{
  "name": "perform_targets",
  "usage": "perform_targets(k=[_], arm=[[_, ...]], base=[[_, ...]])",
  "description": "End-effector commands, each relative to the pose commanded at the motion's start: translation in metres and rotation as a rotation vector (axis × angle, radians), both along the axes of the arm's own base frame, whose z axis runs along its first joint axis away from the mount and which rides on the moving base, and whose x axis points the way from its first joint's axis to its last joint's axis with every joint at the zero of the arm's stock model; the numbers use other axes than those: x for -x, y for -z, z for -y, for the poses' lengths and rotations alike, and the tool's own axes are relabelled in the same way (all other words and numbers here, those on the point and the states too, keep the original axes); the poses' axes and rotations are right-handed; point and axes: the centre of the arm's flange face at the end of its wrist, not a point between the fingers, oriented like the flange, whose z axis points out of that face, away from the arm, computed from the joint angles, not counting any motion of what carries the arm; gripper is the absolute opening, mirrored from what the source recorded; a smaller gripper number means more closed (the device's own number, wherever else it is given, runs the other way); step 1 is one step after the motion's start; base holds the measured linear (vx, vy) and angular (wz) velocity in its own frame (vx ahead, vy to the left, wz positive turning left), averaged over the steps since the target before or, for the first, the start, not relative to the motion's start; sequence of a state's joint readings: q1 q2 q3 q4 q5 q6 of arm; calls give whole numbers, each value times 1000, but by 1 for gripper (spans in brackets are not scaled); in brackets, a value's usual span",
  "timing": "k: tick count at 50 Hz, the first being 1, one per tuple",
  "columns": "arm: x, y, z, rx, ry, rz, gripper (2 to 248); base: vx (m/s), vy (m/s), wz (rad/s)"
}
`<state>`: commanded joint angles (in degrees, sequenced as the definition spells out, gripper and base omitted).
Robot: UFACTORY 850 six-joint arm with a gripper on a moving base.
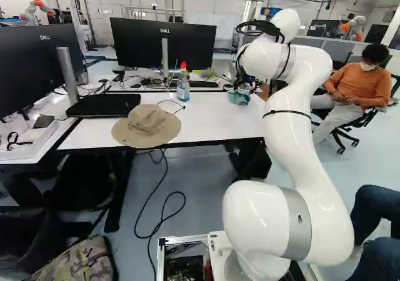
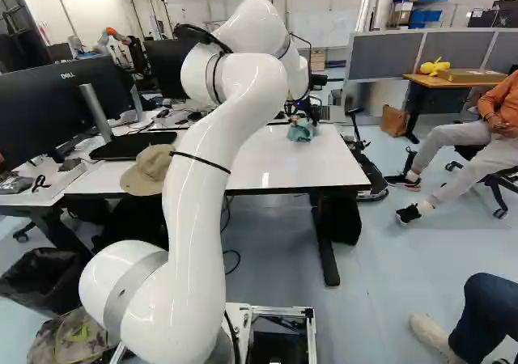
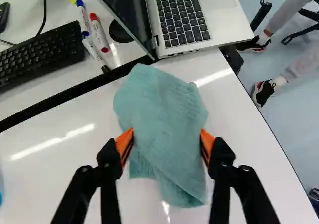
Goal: Clean the table with the green towel
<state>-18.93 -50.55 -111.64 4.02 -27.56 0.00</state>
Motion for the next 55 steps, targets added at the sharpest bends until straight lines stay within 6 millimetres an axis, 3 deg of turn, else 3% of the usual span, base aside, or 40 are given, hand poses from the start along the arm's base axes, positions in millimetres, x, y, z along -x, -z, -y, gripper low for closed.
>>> perform_targets(k=[4, 5, 9, 10, 20, 33, 55], arm=[[0, 0, 0, 0, 0, 0, 181], [0, 0, 0, 0, 0, 0, 218], [0, 0, 0, 0, 0, 0, 218], [0, 0, 0, 0, 0, 0, 247], [0, -1, 0, 0, 0, 1, 247], [6, -16, -7, 3, -6, 8, 247], [40, -49, -36, -12, -30, -32, 247]], base=[[0, 0, 0], [0, 0, 0], [0, 0, 0], [0, 0, 0], [0, 0, 0], [0, 0, 0], [0, 0, 0]])
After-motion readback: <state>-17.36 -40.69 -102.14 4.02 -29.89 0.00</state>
